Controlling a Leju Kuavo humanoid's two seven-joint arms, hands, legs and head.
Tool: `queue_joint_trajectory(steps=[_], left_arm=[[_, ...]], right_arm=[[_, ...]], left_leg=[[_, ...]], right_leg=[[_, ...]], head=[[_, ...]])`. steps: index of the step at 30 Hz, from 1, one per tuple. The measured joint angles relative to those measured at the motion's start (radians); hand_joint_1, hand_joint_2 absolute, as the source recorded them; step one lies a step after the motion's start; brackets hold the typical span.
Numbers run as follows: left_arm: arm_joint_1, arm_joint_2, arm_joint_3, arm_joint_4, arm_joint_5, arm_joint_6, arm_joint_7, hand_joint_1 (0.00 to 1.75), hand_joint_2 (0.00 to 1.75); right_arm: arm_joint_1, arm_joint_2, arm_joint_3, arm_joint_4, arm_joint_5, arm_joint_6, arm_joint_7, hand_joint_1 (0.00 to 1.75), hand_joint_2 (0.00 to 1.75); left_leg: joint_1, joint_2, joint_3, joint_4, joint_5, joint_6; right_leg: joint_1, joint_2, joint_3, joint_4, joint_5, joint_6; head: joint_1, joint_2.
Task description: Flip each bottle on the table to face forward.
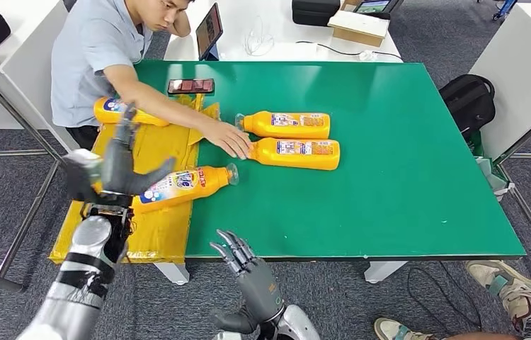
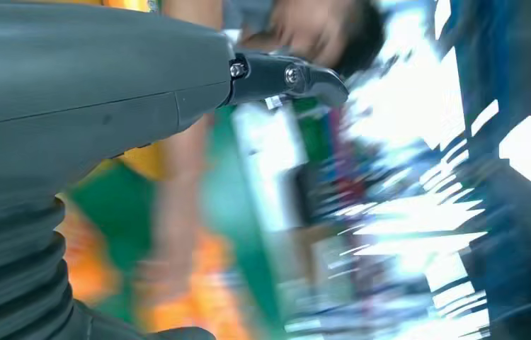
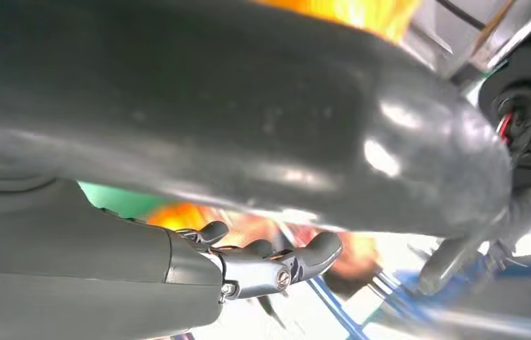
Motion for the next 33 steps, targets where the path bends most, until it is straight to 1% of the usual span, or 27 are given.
queue_joint_trajectory(steps=[2,4,8,11,14,16,19,22,26,29,33], left_arm=[[0.068,-0.034,0.018,-0.123,0.121,0.052,-0.012,0.0,1.75],[0.144,-0.065,0.03,-0.241,0.183,0.085,-0.024,0.0,1.75],[0.278,-0.108,0.041,-0.402,0.173,0.129,-0.078,0.0,1.75],[0.353,-0.124,0.042,-0.468,0.094,0.167,-0.12,0.0,1.75],[0.399,-0.128,0.04,-0.496,-0.049,0.24,-0.156,0.0,1.75],[0.413,-0.128,0.036,-0.499,-0.11,0.265,-0.155,0.0,1.75],[0.42,-0.127,0.024,-0.498,-0.139,0.27,-0.136,0.0,1.75],[0.421,-0.127,0.013,-0.491,-0.162,0.287,-0.107,0.0,1.75],[0.408,-0.128,0.004,-0.459,-0.198,0.324,-0.08,0.0,1.75],[0.39,-0.128,-0.011,-0.43,-0.193,0.322,-0.063,0.0,1.75],[0.377,-0.128,-0.028,-0.408,-0.188,0.321,-0.053,0.0,1.75]], right_arm=[[0.03,0.02,-0.113,-0.072,0.178,0.0,0.0,0.0,1.75],[0.049,0.041,-0.239,-0.135,0.3,-0.001,0.0,0.0,1.75],[0.048,0.055,-0.465,-0.223,0.425,-0.001,0.006,0.0,1.75],[0.032,0.054,-0.605,-0.239,0.534,-0.001,0.041,0.0,1.75],[0.017,0.036,-0.684,-0.227,0.578,-0.001,0.119,0.0,1.75],[0.001,0.015,-0.706,-0.2,0.58,-0.001,0.176,0.0,1.75],[-0.021,-0.017,-0.716,-0.146,0.56,-0.001,0.235,0.0,1.75],[-0.038,-0.04,-0.712,-0.094,0.517,-0.001,0.25,0.0,1.75],[-0.061,-0.056,-0.684,-0.02,0.465,-0.001,0.253,0.0,1.75],[-0.095,-0.06,-0.645,0.048,0.481,-0.001,0.287,0.0,1.75],[-0.129,-0.063,-0.597,0.113,0.58,-0.001,0.383,0.0,1.75]], left_leg=[[0.0,0.0,0.0,0.0,0.0,0.0],[0.0,0.0,-0.001,0.0,-0.001,0.0],[0.0,-0.002,-0.001,0.0,-0.001,0.0],[-0.001,-0.002,-0.001,0.0,-0.001,0.001],[-0.001,-0.003,-0.001,0.0,-0.001,0.001],[-0.001,-0.003,-0.001,0.0,-0.001,0.001],[-0.001,-0.002,-0.001,0.0,-0.001,0.001],[-0.001,-0.002,-0.001,0.0,-0.001,0.001],[0.0,-0.002,-0.001,0.0,-0.001,0.001],[0.0,-0.002,-0.001,0.0,-0.001,0.001],[0.0,-0.002,-0.001,0.0,-0.001,0.001]], right_leg=[[0.0,0.0,0.0,0.0,0.0,0.0],[0.0,0.0,-0.001,0.0,-0.001,0.001],[0.0,0.0,0.0,0.0,-0.002,0.002],[-0.001,0.0,0.0,-0.001,-0.002,0.003],[-0.001,-0.001,0.0,-0.001,-0.002,0.003],[-0.001,-0.001,0.0,-0.001,-0.002,0.003],[-0.001,-0.001,0.0,0.0,-0.002,0.003],[0.0,-0.001,0.0,0.0,-0.002,0.003],[0.0,-0.001,0.0,0.0,-0.002,0.003],[0.0,0.0,0.0,0.0,-0.002,0.003],[0.0,-0.001,0.0,0.0,-0.002,0.003]], head=[[0.0,0.0],[-0.001,0.0],[0.0,0.0],[0.0,0.0],[0.0,0.0],[0.0,0.0],[-0.001,0.0],[0.0,0.0],[0.0,0.0],[-0.001,0.0],[-0.001,0.0]])
